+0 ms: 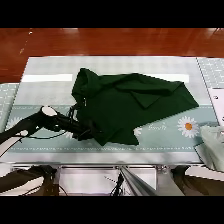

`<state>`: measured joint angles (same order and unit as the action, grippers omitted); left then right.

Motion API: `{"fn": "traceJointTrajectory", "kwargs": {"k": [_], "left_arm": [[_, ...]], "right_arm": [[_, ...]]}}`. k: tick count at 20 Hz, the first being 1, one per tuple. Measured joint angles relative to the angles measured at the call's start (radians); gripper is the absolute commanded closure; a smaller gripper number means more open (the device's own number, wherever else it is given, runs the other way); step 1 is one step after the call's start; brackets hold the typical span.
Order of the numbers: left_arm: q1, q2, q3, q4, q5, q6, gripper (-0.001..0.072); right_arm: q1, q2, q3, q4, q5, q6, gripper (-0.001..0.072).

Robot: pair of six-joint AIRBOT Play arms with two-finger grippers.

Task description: Fold the shirts.

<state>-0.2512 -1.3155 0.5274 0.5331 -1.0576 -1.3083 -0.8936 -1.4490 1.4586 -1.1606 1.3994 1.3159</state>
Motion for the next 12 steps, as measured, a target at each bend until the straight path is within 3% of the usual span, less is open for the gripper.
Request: {"fn": "traceJointTrajectory", "kwargs": {"k": [1,4,12], "left_arm": [[-0.020,-0.017,-0.003,-0.036,0.014,0.010,0.0110],[-0.050,-0.052,-0.010,-0.080,0.088,0.031,0.0687],[-0.065,-0.071,-0.010,-0.138,0.132,0.042,0.0681]], "right_arm": [[0.000,0.000,-0.001,0.000,-0.005,0.000,0.0215],[-0.001,0.000,-0.004,0.000,-0.016,0.000,0.0216],[-0.001,-0.076,-0.004,0.064,0.008,0.000,0.0229]]}}
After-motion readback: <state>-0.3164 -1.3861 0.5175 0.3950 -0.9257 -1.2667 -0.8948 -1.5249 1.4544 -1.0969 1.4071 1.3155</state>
